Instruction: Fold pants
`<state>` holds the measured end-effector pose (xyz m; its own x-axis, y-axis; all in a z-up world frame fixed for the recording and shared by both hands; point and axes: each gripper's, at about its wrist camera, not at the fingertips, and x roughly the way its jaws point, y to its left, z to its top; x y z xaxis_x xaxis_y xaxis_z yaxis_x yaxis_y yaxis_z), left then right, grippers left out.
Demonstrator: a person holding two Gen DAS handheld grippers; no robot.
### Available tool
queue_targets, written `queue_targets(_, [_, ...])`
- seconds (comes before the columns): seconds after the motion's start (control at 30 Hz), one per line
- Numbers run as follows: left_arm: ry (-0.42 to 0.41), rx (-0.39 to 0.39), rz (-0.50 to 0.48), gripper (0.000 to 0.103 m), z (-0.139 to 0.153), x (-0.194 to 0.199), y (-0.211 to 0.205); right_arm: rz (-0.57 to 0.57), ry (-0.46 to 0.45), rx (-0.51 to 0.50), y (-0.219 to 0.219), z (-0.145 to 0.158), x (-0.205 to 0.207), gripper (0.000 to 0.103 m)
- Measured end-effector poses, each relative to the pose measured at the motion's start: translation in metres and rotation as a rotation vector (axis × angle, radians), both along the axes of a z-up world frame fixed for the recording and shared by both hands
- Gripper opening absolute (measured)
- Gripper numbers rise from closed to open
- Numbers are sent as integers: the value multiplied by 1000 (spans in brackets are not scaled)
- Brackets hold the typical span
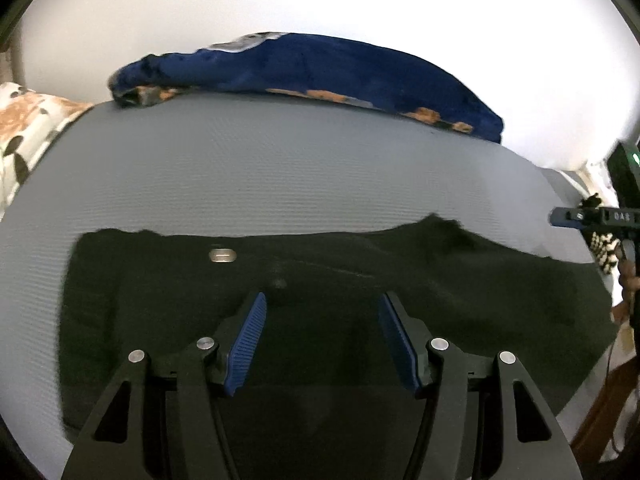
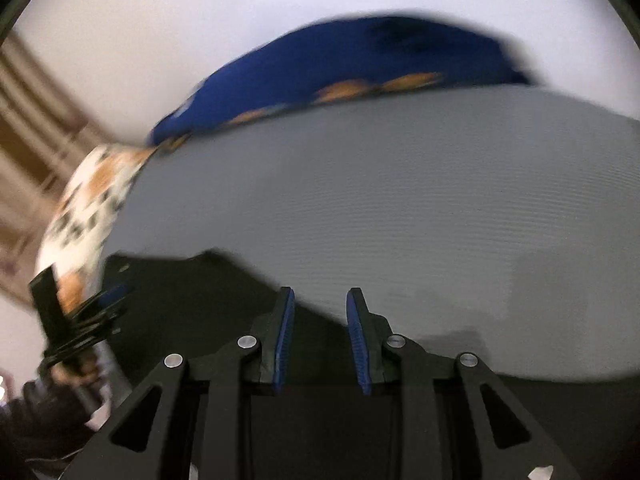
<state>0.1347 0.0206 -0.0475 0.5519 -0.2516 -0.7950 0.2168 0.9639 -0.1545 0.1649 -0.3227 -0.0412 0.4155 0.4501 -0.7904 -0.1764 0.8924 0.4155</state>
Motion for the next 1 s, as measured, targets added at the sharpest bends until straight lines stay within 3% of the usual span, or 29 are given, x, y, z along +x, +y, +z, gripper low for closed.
queue_targets(0.17, [12, -27, -38, 60, -5, -6, 23, 226, 70, 46, 83, -23, 41, 26])
queue_targets(0.33, [16, -64, -50, 59, -10, -6, 32, 327, 97, 42, 118, -37, 64, 41])
queue_targets(0.4, [16, -84, -49, 57, -11, -6, 36, 364, 133, 22, 133, -46, 69, 41])
queue_targets(0.47, [13, -101, -57, 56, -11, -7, 39, 394, 149, 9, 143, -52, 70, 29])
queue_targets(0.5, [12, -107, -61, 55, -11, -7, 40, 403, 149, 6, 145, -52, 70, 10])
queue_targets(0.57, [8, -115, -70, 54, -12, -8, 43, 395, 121, 36, 142, -45, 71, 8])
queue_targets(0.67, [3, -138, -72, 52, -14, -8, 48, 355, 47, -7, 144, -36, 73, 5])
queue_targets(0.83, [6, -148, -71, 50, -14, -7, 50, 298, 14, -87, 152, -52, 78, 6])
queue_targets(0.87, [10, -144, -70, 50, -13, -6, 49, 287, 8, -90, 153, -52, 78, 8])
queue_targets(0.93, [21, -117, -67, 50, -10, -5, 44, 257, 10, -112, 151, -48, 77, 27])
queue_targets(1.0, [26, -73, -69, 50, -3, -6, 35, 219, -14, -118, 146, -34, 71, 30])
